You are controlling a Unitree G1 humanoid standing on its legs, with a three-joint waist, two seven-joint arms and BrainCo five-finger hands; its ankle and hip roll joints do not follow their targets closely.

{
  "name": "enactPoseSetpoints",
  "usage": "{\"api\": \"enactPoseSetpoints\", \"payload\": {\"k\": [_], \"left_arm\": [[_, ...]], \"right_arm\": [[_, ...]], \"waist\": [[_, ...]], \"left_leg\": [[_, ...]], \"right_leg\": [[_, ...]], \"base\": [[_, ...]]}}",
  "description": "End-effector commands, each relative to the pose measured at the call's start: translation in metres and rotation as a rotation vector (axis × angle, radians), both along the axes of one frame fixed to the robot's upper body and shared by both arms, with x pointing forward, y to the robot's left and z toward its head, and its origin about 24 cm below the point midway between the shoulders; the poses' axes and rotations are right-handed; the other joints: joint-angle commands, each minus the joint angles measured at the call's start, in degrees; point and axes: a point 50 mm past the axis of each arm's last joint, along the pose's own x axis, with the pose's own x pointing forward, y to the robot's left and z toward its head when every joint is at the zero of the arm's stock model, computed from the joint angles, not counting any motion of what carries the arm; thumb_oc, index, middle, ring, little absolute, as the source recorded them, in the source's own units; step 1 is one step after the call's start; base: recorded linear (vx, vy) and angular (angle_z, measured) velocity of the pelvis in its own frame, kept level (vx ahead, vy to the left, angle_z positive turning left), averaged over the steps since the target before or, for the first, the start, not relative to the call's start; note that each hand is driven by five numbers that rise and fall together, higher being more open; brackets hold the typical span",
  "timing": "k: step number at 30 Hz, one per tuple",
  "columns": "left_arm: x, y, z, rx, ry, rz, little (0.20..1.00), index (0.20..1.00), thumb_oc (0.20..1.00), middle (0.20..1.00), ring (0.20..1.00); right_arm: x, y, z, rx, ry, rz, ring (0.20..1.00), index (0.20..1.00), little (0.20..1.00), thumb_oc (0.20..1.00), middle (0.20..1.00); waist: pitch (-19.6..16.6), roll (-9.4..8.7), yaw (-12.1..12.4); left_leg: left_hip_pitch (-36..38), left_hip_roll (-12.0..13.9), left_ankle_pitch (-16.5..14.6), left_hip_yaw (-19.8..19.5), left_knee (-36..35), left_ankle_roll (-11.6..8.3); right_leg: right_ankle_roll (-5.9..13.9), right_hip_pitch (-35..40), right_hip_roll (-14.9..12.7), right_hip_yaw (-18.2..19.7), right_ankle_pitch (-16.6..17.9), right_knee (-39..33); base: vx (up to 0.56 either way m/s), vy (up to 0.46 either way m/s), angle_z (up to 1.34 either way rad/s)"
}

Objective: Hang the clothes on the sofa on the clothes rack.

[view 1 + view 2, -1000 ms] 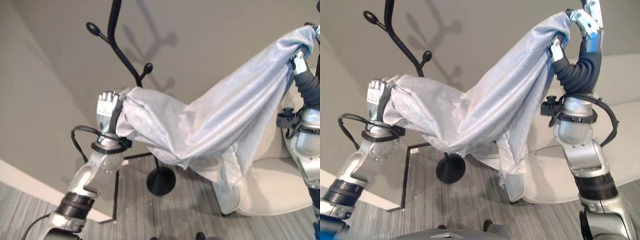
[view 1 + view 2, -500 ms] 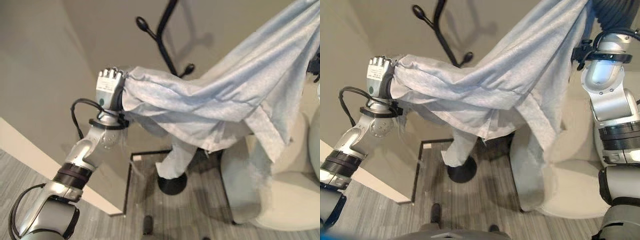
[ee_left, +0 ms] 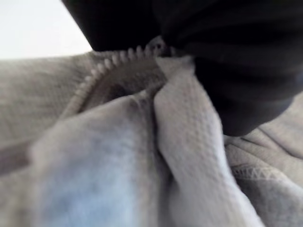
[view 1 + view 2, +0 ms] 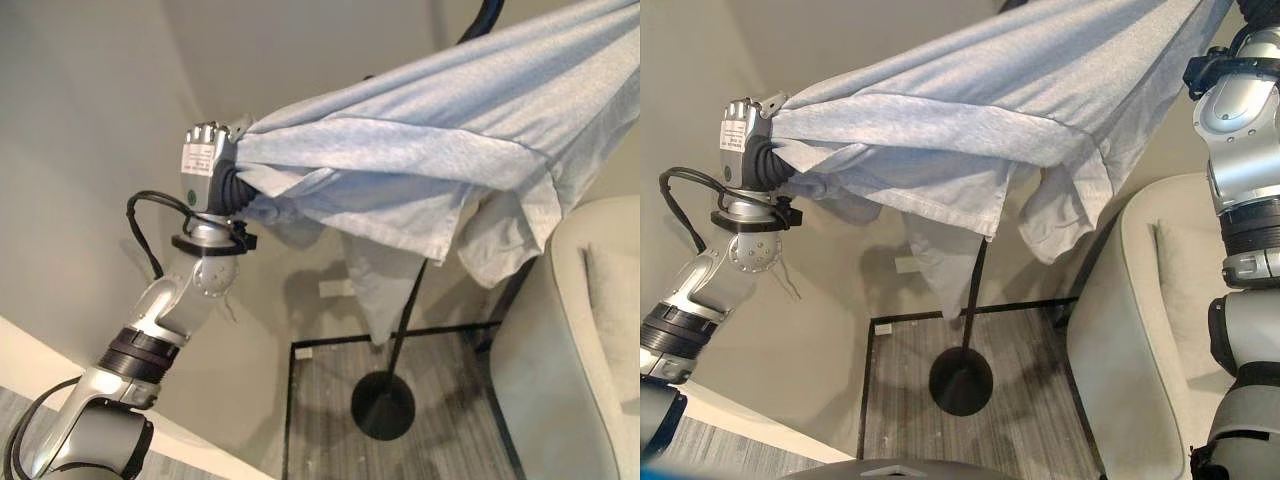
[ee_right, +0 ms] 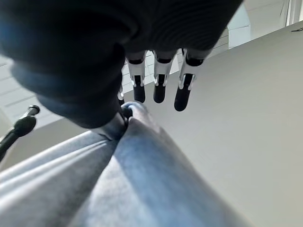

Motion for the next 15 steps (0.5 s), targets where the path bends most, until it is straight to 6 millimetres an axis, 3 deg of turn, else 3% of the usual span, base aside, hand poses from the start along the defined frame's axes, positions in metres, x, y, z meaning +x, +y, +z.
{"api": "enactPoseSetpoints", "payload": {"k": [1, 3, 6, 7, 10, 11, 15], "left_arm": [[0.002, 0.010, 0.022, -0.055, -0.081, 0.029, 0.200, 0.200, 0.200, 0.200, 0.200], [0.000, 0.006, 0.017, -0.090, -0.059, 0.004, 0.200, 0.200, 0.200, 0.200, 0.200], [-0.006, 0.002, 0.007, -0.160, -0.032, -0.045, 0.200, 0.200, 0.200, 0.200, 0.200], [-0.007, -0.006, -0.003, -0.190, 0.018, -0.091, 0.200, 0.200, 0.200, 0.200, 0.200], [-0.007, -0.011, -0.012, -0.232, 0.071, -0.129, 0.200, 0.200, 0.200, 0.200, 0.200], [-0.004, -0.014, -0.019, -0.259, 0.115, -0.144, 0.200, 0.200, 0.200, 0.200, 0.200], [0.000, -0.008, -0.022, -0.265, 0.148, -0.120, 0.200, 0.200, 0.200, 0.200, 0.200]], "right_arm": [[-0.022, -0.022, 0.029, -0.017, -0.094, -0.116, 0.200, 0.200, 0.200, 0.200, 0.200], [-0.018, -0.014, 0.020, 0.004, -0.076, -0.062, 0.200, 0.200, 0.200, 0.200, 0.200], [-0.017, -0.012, 0.003, -0.014, -0.039, -0.044, 0.200, 0.200, 0.200, 0.200, 0.200], [-0.015, -0.015, -0.023, -0.025, 0.036, -0.041, 0.200, 0.200, 0.200, 0.200, 0.200], [-0.013, -0.019, -0.044, -0.012, 0.099, -0.036, 0.200, 0.200, 0.200, 0.200, 0.200], [-0.009, -0.022, -0.060, 0.011, 0.155, -0.032, 0.200, 0.200, 0.200, 0.200, 0.200], [-0.007, -0.031, -0.068, 0.020, 0.204, -0.065, 0.200, 0.200, 0.200, 0.200, 0.200]], "waist": [[-1.2, -0.82, -5.7], [-1.5, -2.15, -5.1], [-2.6, -2.31, -5.1], [-3.8, -2.36, -4.9], [-4.3, -2.58, -4.7], [-4.3, -2.64, -4.5], [-3.8, -2.94, -3.9]], "left_leg": [[0.6, 2.4, -3.7, -4.7, 0.5, -5.36], [1.1, 2.7, -4.0, -4.5, 0.5, -5.89], [1.2, 3.9, -3.9, -4.3, 0.5, -6.81], [1.2, 4.8, -3.8, -5.0, 0.5, -7.27], [1.4, 5.4, -3.5, -5.6, 0.5, -7.60], [1.5, 6.0, -3.2, -5.8, 0.5, -7.97], [1.5, 6.9, -2.4, -6.2, 0.5, -8.85]], "right_leg": [[-3.74, 3.8, 8.3, 2.4, 11.3, -23.4], [-3.88, 5.6, 8.0, 2.1, 12.5, -24.9], [-4.30, 6.6, 8.6, 1.3, 13.2, -27.1], [-4.85, 7.3, 9.4, 0.4, 12.0, -27.1], [-5.41, 8.0, 10.4, 0.1, 11.0, -27.1], [-5.87, 8.5, 11.1, -0.1, 10.2, -27.1], [-6.63, 9.0, 12.1, -0.4, 9.4, -27.1]], "base": [[0.14, -0.157, 0.24], [0.13, -0.169, 0.60], [0.12, -0.189, 0.51], [0.17, -0.204, -0.03], [0.10, -0.154, 0.10], [0.07, -0.149, -0.02], [0.06, -0.137, 0.00]]}}
